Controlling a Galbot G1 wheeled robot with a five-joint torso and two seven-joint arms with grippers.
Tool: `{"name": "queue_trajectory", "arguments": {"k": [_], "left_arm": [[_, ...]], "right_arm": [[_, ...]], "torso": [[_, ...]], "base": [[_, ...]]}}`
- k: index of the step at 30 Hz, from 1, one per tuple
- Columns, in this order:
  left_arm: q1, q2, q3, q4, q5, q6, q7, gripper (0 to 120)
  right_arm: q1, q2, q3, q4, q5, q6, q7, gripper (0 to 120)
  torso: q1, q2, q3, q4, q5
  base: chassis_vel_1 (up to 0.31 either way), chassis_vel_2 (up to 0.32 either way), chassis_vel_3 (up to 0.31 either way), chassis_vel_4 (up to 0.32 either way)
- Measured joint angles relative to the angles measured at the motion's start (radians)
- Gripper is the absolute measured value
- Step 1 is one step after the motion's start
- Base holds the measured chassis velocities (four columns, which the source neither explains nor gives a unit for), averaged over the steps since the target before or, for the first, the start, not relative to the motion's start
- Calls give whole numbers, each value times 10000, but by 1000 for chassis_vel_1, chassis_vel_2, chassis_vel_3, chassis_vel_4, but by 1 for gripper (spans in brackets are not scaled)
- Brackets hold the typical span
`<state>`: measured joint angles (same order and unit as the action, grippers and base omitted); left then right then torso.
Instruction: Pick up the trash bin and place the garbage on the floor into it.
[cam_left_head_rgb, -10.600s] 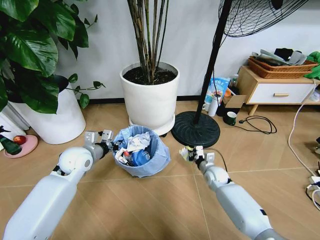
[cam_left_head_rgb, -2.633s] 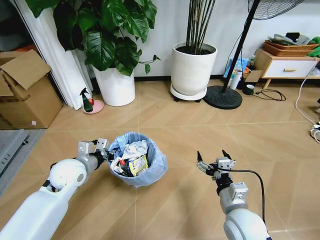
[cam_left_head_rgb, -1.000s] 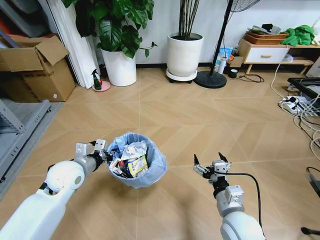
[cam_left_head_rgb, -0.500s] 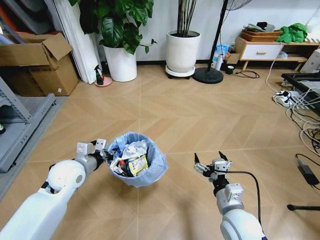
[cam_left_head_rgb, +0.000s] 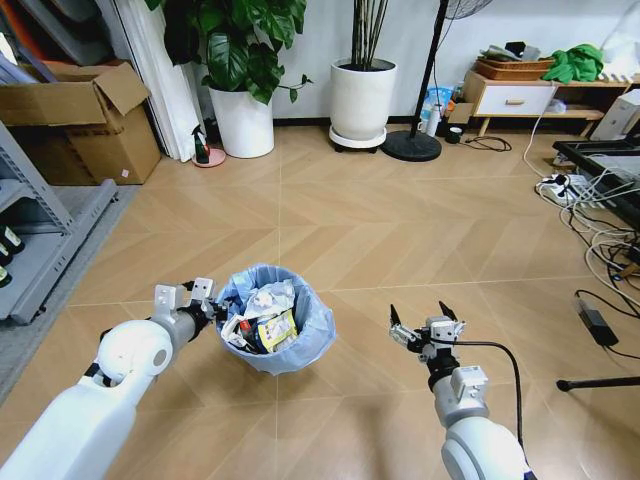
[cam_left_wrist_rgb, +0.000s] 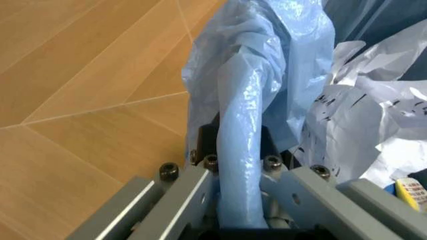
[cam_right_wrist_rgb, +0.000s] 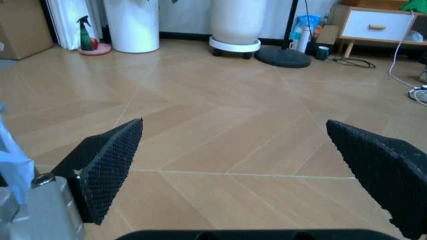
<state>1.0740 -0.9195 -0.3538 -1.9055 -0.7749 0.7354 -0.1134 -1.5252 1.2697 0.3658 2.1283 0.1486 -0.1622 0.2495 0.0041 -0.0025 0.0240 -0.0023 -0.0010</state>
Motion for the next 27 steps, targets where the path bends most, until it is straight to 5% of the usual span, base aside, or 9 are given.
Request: {"name": "queue_trajectory", "arguments": {"k": [14, 27], "left_arm": [[1117, -490, -828, -8, -207, 0, -1475, 0], [1258, -1137, -1132, 1087, -5, 0, -1849, 0]], "right_arm": [[227, -272, 149, -182, 247, 16, 19, 100], [534, -513, 51, -377, 517, 11, 42, 100]], "torso": [[0, 0, 0, 0, 3], [0, 0, -1, 0, 1]], "base": [[0, 0, 0, 0], [0, 0, 0, 0]]}}
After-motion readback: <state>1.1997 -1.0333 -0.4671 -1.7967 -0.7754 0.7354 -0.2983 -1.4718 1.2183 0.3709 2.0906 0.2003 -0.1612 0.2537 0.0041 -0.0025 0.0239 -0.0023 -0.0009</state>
